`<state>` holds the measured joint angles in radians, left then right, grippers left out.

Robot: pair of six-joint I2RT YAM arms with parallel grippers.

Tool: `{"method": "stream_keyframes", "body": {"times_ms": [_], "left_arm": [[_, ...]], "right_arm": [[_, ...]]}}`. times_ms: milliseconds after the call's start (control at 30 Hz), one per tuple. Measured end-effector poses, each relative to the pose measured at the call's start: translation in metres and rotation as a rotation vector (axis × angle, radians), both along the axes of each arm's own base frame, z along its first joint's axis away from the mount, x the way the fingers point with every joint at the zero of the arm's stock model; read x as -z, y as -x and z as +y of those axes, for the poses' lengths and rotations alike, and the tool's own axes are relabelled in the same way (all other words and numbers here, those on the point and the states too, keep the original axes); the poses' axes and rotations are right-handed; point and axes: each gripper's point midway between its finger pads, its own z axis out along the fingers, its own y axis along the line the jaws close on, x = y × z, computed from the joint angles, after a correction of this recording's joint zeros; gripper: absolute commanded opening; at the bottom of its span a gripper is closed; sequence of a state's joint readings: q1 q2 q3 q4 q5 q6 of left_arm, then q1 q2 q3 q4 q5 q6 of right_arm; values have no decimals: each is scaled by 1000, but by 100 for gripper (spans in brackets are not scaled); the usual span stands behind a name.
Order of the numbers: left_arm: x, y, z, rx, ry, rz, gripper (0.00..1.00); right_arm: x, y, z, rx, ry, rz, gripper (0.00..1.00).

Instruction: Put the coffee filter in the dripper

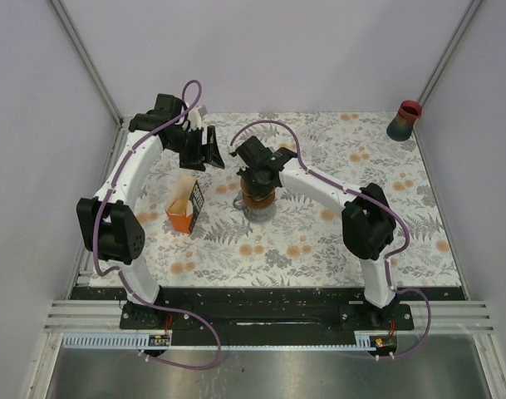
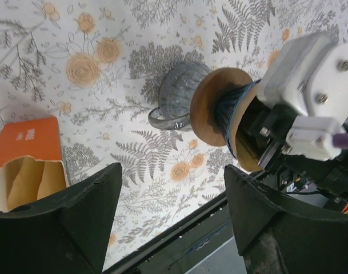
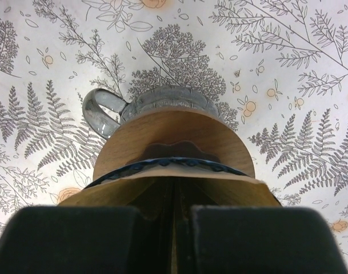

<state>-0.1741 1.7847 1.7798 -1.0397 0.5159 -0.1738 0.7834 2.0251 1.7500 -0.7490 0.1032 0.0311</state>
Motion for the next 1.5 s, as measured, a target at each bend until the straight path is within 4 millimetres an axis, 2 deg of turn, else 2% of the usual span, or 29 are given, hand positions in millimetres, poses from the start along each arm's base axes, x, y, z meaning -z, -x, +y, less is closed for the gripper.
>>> {"method": "stream_keyframes", "body": {"times_ms": [233, 500, 600, 733, 867, 1100, 1500], "left_arm": [[13, 18, -5, -6, 14, 35, 71], [27, 46, -36, 69, 36, 54, 71], [31, 56, -42, 65, 72, 79, 69], [29, 54, -48, 55, 104, 81, 66], [28, 51, -56, 64, 114, 60, 57], [46, 50, -59, 66, 90, 107, 49], [51, 48, -58, 62, 70, 106, 48]], "right_arm": [[1, -5, 6, 14, -14, -3, 0], [5, -3, 10, 7, -31, 18, 0], [5, -2, 10, 8, -33, 24, 0], [5, -1, 11, 5, -36, 28, 0], [4, 0, 11, 3, -38, 32, 0], [4, 0, 10, 17, -48, 46, 0], [1, 1, 6, 29, -31, 52, 0]]}}
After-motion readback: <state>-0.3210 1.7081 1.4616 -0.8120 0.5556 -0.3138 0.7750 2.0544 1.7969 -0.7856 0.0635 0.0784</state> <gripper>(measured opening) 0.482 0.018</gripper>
